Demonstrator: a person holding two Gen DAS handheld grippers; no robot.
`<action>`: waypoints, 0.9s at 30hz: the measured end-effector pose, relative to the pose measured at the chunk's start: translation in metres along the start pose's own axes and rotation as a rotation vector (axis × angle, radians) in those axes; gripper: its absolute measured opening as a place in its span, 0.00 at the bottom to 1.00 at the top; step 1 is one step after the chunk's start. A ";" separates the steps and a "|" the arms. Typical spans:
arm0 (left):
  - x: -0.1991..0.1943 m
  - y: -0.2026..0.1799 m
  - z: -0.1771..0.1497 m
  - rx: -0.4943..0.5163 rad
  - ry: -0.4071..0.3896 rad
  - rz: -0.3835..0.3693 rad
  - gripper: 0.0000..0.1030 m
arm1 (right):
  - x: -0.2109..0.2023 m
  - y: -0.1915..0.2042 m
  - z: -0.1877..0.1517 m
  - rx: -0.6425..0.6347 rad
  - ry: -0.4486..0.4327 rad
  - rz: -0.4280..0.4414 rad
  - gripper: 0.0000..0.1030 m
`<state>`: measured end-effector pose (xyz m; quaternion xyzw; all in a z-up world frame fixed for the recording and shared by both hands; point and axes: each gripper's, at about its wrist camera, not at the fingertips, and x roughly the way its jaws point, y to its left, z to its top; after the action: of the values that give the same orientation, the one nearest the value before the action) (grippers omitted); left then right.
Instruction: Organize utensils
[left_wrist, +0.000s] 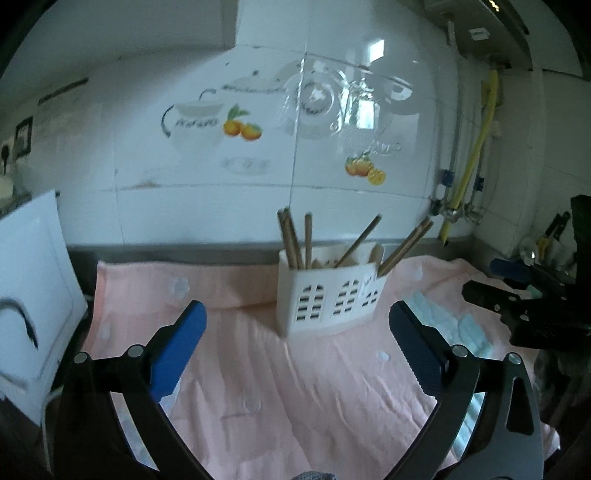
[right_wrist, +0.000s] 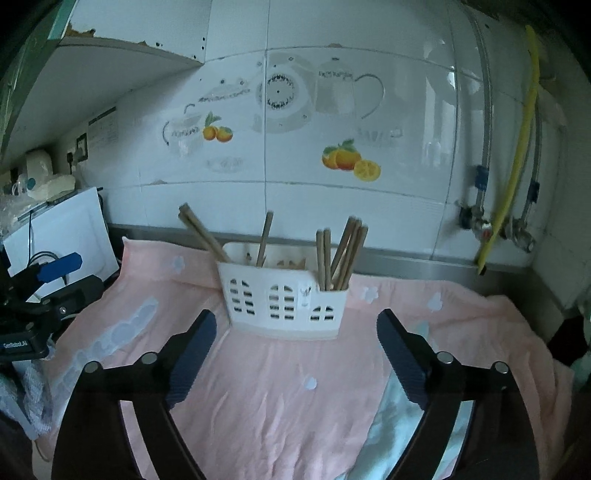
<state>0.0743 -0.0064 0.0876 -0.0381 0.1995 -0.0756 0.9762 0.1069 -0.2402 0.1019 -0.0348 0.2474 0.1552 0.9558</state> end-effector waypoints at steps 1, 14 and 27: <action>0.000 0.001 -0.003 -0.006 0.005 0.000 0.95 | 0.000 0.001 -0.004 0.003 0.004 0.001 0.87; -0.010 0.010 -0.029 -0.022 0.028 0.048 0.95 | -0.002 0.011 -0.034 0.025 0.009 -0.049 0.91; -0.015 0.010 -0.049 -0.021 0.059 0.072 0.95 | -0.010 0.009 -0.063 0.085 0.029 -0.054 0.92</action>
<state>0.0423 0.0038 0.0473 -0.0389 0.2302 -0.0394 0.9716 0.0664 -0.2433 0.0517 -0.0032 0.2668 0.1183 0.9565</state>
